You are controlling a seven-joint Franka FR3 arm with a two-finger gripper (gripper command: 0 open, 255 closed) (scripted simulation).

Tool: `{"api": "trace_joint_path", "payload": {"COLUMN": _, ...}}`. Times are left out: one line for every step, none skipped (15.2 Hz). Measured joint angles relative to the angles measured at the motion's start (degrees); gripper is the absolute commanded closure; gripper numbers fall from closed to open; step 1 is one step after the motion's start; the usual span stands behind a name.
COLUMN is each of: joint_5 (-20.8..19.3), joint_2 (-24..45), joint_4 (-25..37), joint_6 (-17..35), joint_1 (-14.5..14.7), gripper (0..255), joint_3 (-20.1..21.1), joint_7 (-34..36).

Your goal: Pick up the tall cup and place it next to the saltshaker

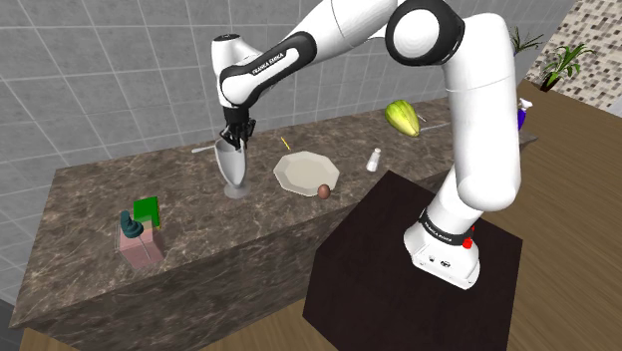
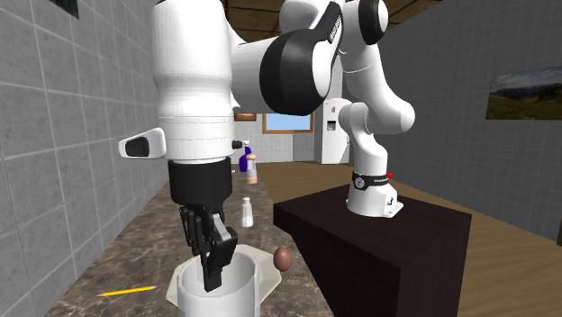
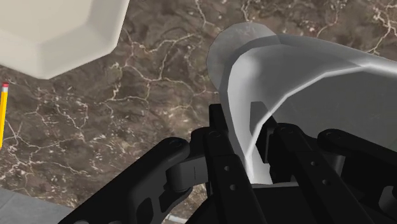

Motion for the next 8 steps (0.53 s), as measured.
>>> {"api": "trace_joint_path", "payload": {"joint_5": 0.1, "joint_2": -0.3, "joint_4": 0.3, "joint_6": -0.6, "joint_1": 0.0, "gripper": 255, "joint_3": 0.0, "joint_7": -0.1}}
{"api": "trace_joint_path", "payload": {"joint_5": 0.2, "joint_2": -0.8, "joint_4": 0.3, "joint_6": -1.1, "joint_1": -0.1, "gripper": 255, "joint_3": 0.1, "joint_7": -0.2}}
{"api": "trace_joint_path", "payload": {"joint_5": 0.3, "joint_2": -1.3, "joint_4": 0.3, "joint_6": -1.6, "joint_1": -0.1, "gripper": 255, "joint_3": 0.1, "joint_7": -0.2}}
{"api": "trace_joint_path", "payload": {"joint_5": 0.3, "joint_2": -1.5, "joint_4": 0.8, "joint_6": -2.3, "joint_1": -0.1, "gripper": 255, "joint_3": 0.2, "joint_7": -0.2}}
{"api": "trace_joint_path", "payload": {"joint_5": 0.4, "joint_2": -2.1, "joint_4": 0.9, "joint_6": -2.9, "joint_1": -0.2, "gripper": 255, "joint_3": 0.3, "joint_7": -0.3}}
{"api": "trace_joint_path", "payload": {"joint_5": 0.5, "joint_2": -2.4, "joint_4": 1.3, "joint_6": -3.6, "joint_1": -0.2, "gripper": 255, "joint_3": 0.3, "joint_7": -0.3}}
{"api": "trace_joint_path", "payload": {"joint_5": 0.6, "joint_2": -2.8, "joint_4": 1.3, "joint_6": -4.2, "joint_1": -0.2, "gripper": 255, "joint_3": 0.4, "joint_7": -0.3}}
{"api": "trace_joint_path", "payload": {"joint_5": 0.6, "joint_2": -3.1, "joint_4": 1.7, "joint_6": -4.7, "joint_1": -0.2, "gripper": 255, "joint_3": 0.4, "joint_7": -0.4}}
